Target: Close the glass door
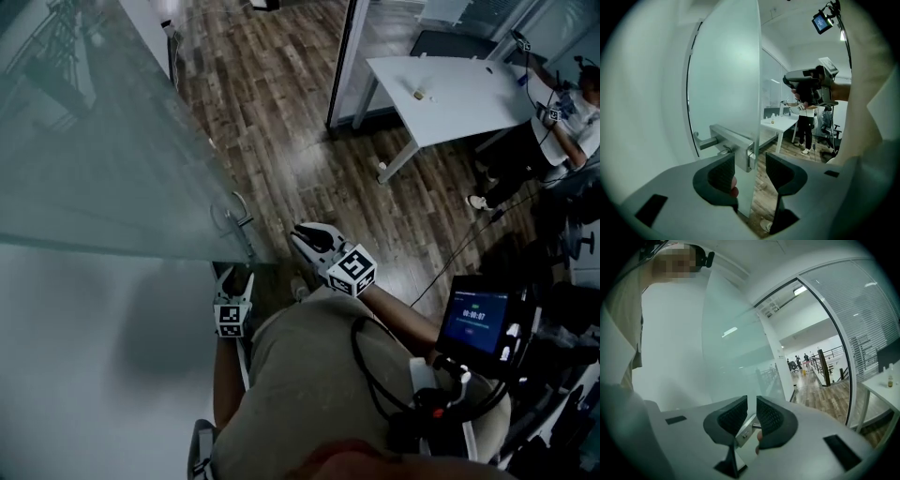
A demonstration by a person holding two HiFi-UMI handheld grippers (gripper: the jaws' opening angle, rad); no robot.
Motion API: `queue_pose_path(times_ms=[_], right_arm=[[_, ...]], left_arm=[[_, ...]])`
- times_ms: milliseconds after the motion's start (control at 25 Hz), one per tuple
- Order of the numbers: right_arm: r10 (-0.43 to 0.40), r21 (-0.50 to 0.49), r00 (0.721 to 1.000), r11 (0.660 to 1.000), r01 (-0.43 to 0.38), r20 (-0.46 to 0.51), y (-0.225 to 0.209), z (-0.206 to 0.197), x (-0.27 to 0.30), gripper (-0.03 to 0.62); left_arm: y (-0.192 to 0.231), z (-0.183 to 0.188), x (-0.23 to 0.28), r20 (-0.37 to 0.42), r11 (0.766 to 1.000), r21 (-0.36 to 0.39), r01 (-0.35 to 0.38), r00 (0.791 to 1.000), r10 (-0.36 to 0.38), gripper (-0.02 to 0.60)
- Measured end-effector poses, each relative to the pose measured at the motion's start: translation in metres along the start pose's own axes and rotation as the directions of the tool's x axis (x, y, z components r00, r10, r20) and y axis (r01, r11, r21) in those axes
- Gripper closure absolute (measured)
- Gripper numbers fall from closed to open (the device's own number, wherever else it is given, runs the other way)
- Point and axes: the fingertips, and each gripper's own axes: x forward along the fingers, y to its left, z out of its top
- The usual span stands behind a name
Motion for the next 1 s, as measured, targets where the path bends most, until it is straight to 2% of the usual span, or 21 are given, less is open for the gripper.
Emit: queue_pose_path(times_ms=[160, 400, 600, 800, 1000], right_arm=[[-0.027, 0.031, 1.0, 0.999, 0.027, 0.006, -0.005, -0.006, 0.008, 0.526], [-0.026, 0.018, 1.0, 0.999, 0.026, 0.004, -0.002, -0.009, 0.012, 0.526], [-0.044, 0.012, 0.999, 0.999, 0.044, 0.002, -0.011, -0.008, 0.015, 0.526], [-0.056, 0.009, 0.998, 0.998, 0.056, -0.003, -0.018, -0.012, 0.016, 0.526], [-0.063, 0.021, 0.998, 0.998, 0.063, -0.012, -0.017, -0.017, 0.016, 0.526]], left_arm=[[0.003, -0.01, 0.008, -0.025, 0.999, 0.024, 0.028, 0.999, -0.027, 0.356], [0.001, -0.011, 0.016, -0.018, 0.998, 0.023, 0.061, 0.998, -0.061, 0.356], [0.01, -0.009, 0.021, -0.018, 0.998, 0.026, 0.063, 0.998, -0.063, 0.356], [0.012, -0.01, 0.029, -0.014, 0.998, 0.0, 0.063, 0.998, -0.063, 0.356], [0.016, -0.01, 0.029, -0.025, 0.999, 0.007, 0.046, 0.999, -0.046, 0.385]])
